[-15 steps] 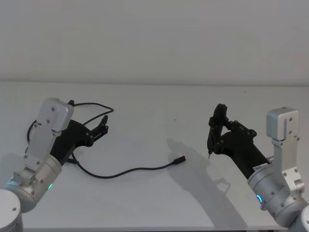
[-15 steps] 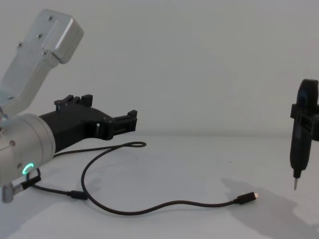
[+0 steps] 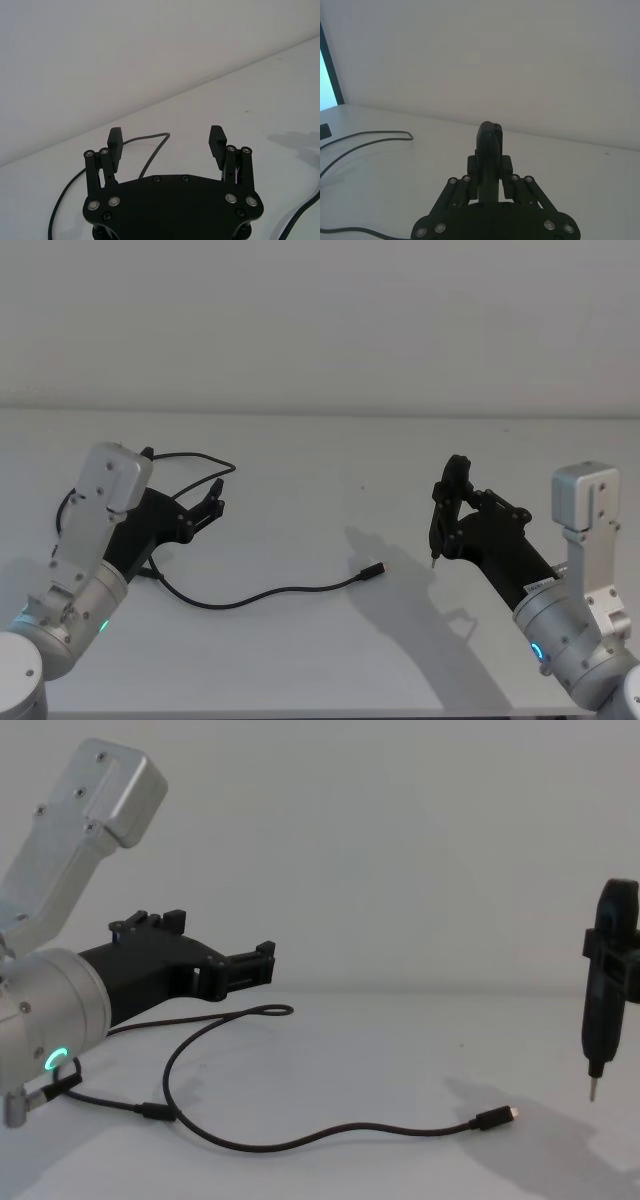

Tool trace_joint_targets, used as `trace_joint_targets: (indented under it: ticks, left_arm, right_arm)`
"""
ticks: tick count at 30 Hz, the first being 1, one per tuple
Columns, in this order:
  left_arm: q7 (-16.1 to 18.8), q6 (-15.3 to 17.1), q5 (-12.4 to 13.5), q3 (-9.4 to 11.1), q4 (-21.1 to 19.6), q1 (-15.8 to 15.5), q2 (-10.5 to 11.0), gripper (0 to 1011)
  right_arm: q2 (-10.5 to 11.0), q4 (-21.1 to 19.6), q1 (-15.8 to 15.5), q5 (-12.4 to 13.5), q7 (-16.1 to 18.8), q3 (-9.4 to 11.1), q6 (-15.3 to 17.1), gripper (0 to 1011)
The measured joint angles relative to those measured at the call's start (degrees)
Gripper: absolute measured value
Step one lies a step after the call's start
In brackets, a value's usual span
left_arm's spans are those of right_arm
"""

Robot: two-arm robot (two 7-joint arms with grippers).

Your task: Pick up the data cable with the one hand.

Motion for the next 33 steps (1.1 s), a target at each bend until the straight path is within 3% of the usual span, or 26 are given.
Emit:
trace_joint_targets:
  ticks: [22, 33]
  left_arm:
    - [-0.66, 0.41, -0.12, 0.09, -0.25, -0.03, 0.05, 1001]
    - [-6.34, 3.34, -2.49, 0.71, -2.21, -0.64, 1.49, 1001]
  right_arm:
    - [0.00, 0.00, 0.00, 0.00, 0.00, 0.00, 0.00, 275]
    - [0.00, 0.00, 0.00, 0.00, 0.00, 0.00, 0.00, 274]
